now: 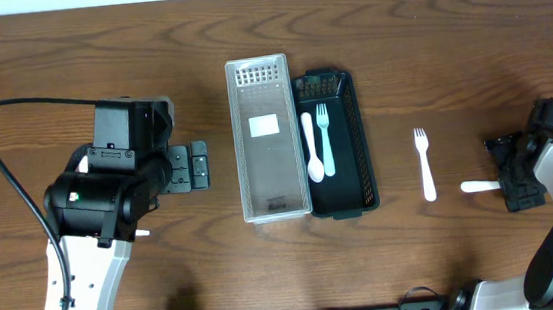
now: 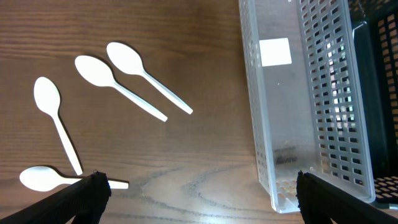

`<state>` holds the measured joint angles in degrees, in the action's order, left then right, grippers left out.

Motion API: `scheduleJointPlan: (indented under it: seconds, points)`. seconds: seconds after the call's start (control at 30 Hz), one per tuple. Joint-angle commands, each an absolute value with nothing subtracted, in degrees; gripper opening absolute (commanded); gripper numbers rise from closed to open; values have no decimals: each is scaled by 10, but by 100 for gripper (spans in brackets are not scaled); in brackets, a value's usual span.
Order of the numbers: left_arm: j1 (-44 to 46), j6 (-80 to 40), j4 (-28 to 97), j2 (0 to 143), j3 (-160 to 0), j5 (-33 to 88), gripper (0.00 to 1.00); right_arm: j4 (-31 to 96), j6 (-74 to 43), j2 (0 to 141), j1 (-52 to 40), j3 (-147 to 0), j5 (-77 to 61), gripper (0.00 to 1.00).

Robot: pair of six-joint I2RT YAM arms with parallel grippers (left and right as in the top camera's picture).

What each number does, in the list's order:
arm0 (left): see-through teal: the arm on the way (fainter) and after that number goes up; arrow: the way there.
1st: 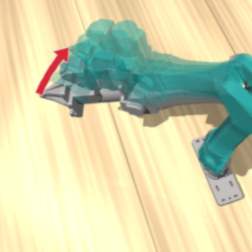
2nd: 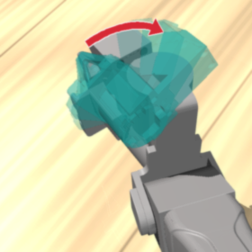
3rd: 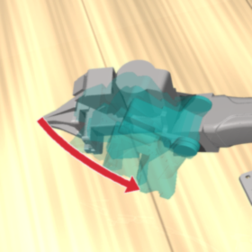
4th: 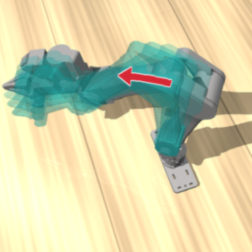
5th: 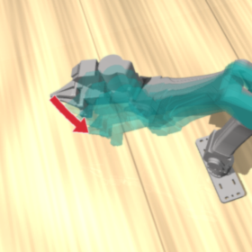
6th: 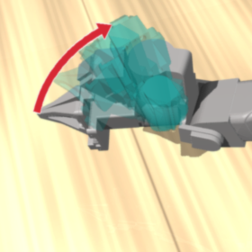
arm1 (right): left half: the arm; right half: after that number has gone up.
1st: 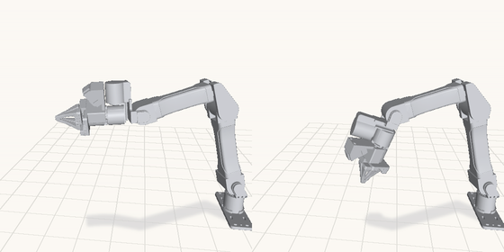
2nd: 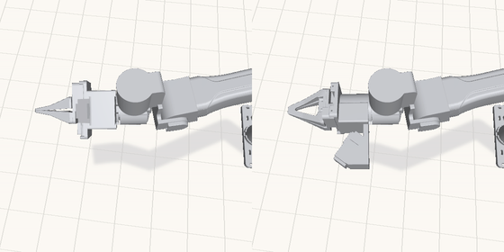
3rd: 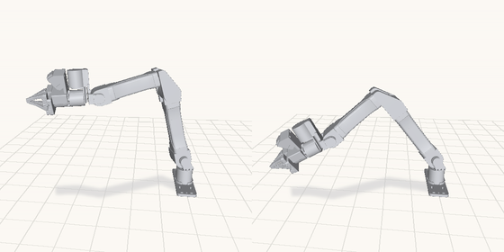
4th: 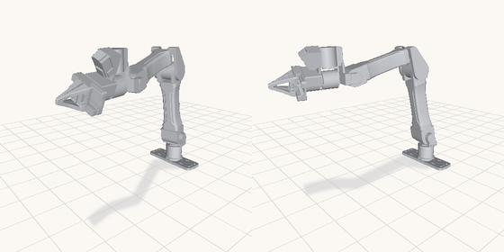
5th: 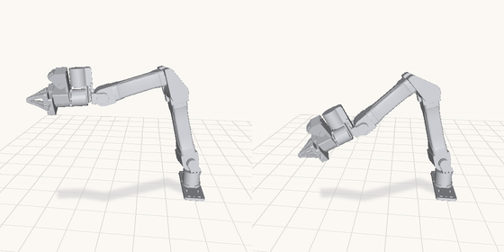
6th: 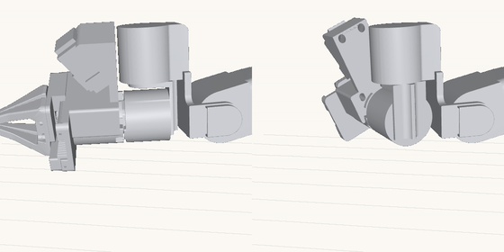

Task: Pack container
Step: 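Move the right gripper to the lying white fork and grasp it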

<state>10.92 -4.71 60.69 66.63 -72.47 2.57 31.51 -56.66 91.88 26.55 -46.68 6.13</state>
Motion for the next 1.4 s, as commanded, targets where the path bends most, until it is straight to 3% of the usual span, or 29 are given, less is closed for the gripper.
scheduleJointPlan:
  seconds: [0.0, 0.5, 0.83, 1.37]
  points:
    - [107, -50, 613, 667, -734, 19, 98, 310, -583, 919, 281, -463, 68, 99]
    - [107, -50, 615, 667, -734, 19, 98, 310, -583, 921, 356, -460, 68, 94]
    - [107, -50, 622, 667, -734, 19, 98, 309, -583, 962, 356, -460, 77, 88]
    - [107, -50, 627, 667, -734, 19, 98, 302, -591, 1033, 356, -460, 72, 88]
